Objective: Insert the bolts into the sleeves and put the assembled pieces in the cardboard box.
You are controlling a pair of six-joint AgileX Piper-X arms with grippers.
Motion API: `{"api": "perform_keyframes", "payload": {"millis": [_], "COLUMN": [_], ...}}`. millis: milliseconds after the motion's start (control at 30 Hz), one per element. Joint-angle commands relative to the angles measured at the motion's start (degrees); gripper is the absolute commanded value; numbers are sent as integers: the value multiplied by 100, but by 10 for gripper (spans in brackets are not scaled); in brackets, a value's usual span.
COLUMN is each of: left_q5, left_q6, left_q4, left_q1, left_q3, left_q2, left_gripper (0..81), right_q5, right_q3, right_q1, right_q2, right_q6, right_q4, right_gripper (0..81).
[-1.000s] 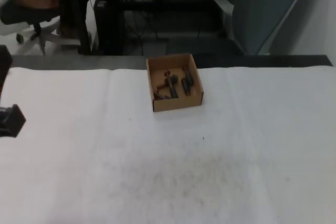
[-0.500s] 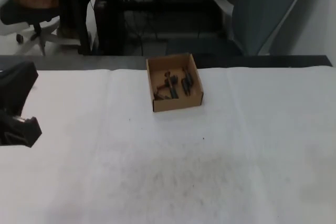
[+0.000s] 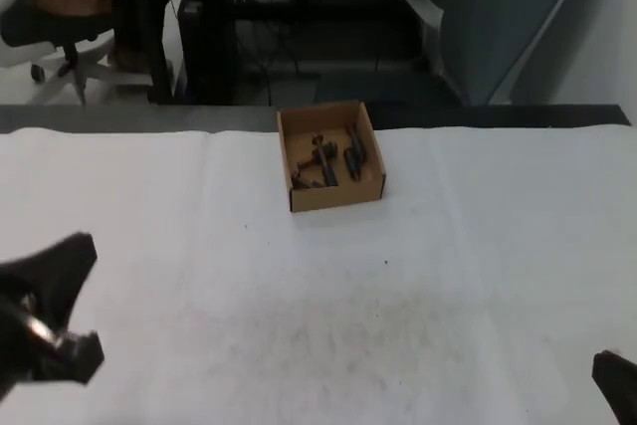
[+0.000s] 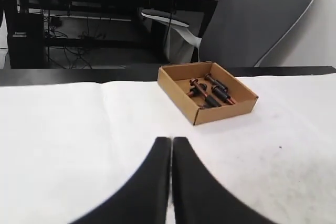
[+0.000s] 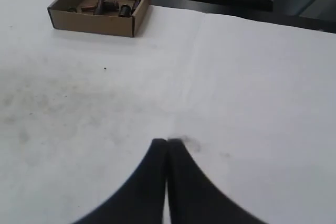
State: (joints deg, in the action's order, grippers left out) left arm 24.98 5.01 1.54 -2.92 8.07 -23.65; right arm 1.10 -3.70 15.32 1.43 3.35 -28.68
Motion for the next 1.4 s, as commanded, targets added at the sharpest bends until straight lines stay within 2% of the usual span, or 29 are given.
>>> {"api": "perform_keyframes", "payload": {"millis": [0, 233, 433, 600, 967, 1367], "left_q5": [-48, -310, -438, -426, -426, -429], "left_q6": [238, 245, 401, 394, 394, 394], "left_q4": [-347, -1129, -508, -479, -464, -349], "left_q1": [15, 15, 31, 296, 299, 290], "left_q3": [-325, -807, -807, -807, -807, -807], "left_q2": [114, 112, 100, 100, 127, 1714], "left_gripper": [18, 18, 18, 18, 18, 18], "right_q5": [30, 26, 26, 26, 26, 26], "right_q3": [-10, -10, -10, -10, -10, -10], "right_q1": [-26, -26, -26, -26, -26, -26], "right_q2": [4, 4, 4, 4, 4, 4], "right_q6": [-80, -81, -81, -81, -81, -81], "right_q4": [113, 113, 113, 113, 113, 113], "right_gripper": [6, 6, 6, 6, 6, 6]}}
